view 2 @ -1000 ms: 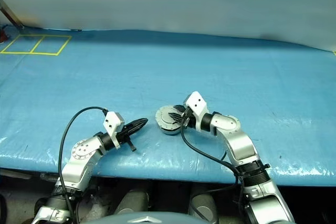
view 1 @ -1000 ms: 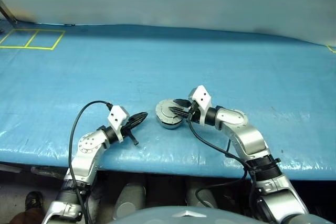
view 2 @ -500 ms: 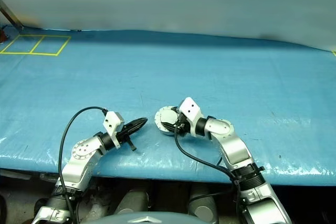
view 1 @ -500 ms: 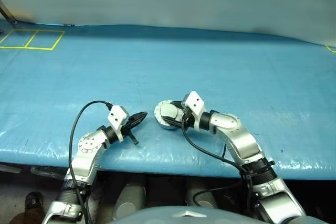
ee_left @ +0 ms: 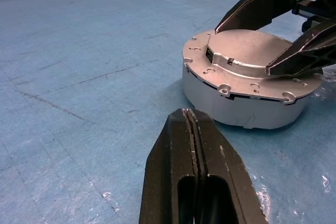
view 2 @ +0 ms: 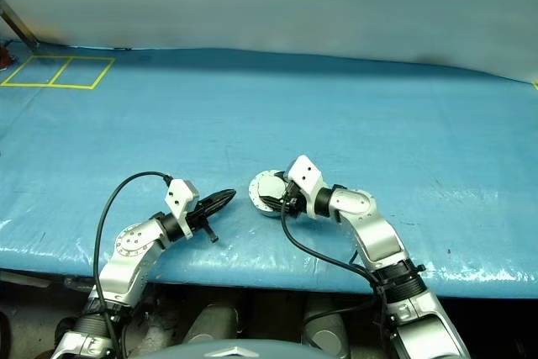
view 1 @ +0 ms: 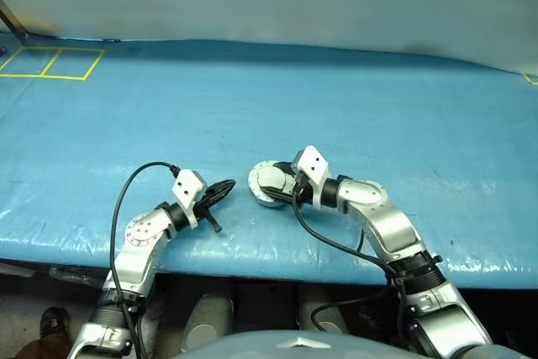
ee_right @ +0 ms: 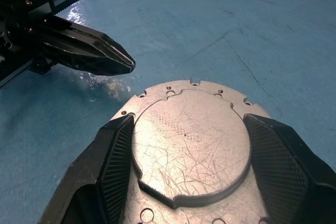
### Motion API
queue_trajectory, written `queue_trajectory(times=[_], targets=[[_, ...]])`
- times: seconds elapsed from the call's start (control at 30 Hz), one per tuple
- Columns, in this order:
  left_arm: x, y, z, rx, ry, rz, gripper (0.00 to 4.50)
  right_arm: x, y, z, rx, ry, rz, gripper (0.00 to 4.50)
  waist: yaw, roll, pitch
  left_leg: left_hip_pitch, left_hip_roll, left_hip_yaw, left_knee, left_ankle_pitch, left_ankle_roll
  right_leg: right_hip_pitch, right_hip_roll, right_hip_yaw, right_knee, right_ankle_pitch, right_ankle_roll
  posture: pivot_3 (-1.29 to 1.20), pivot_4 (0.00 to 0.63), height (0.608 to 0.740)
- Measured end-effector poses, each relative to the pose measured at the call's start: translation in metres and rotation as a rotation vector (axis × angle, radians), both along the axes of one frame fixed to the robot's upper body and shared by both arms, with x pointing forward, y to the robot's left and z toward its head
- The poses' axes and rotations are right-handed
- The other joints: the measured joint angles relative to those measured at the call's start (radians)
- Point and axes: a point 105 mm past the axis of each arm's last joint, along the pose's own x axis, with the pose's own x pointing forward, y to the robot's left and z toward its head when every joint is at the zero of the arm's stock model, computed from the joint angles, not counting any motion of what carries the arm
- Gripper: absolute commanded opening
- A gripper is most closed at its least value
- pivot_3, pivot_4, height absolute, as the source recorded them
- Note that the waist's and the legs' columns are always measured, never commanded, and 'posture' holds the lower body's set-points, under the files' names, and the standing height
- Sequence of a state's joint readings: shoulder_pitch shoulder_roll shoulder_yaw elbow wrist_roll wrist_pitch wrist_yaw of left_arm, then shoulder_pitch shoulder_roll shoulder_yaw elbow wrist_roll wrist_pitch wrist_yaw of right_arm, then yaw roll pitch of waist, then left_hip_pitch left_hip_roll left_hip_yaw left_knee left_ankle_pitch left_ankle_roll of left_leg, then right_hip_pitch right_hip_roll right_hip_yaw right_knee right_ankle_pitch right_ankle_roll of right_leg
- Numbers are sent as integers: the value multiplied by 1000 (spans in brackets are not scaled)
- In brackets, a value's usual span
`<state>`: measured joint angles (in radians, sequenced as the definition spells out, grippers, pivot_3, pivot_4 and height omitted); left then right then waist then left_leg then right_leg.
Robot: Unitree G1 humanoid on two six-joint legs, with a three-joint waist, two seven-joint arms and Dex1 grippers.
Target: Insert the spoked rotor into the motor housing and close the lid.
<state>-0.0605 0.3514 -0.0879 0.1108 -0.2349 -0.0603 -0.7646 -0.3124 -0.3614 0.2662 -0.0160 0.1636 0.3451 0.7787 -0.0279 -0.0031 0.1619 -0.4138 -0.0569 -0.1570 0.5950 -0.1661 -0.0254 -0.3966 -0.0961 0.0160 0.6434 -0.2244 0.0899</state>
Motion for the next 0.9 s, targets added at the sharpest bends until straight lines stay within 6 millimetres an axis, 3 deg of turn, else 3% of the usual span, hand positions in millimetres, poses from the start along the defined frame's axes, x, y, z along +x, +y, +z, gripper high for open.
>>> queue_trajectory(times=[0.5, 0.9], targets=[[0, 0, 0, 0, 1, -1, 0, 2, -7, 1, 0, 14, 49, 3018, 1, 0, 0, 0, 0, 0, 0, 0, 0, 0, 0, 0, 0, 0, 0, 0, 150, 740], [0, 0, 0, 0, 1, 0, 0, 3, 0, -3, -27, -14, 42, 3018, -2, 0, 0, 2, 0, 0, 1, 0, 0, 2, 0, 0, 1, -2, -4, 0, 150, 740]])
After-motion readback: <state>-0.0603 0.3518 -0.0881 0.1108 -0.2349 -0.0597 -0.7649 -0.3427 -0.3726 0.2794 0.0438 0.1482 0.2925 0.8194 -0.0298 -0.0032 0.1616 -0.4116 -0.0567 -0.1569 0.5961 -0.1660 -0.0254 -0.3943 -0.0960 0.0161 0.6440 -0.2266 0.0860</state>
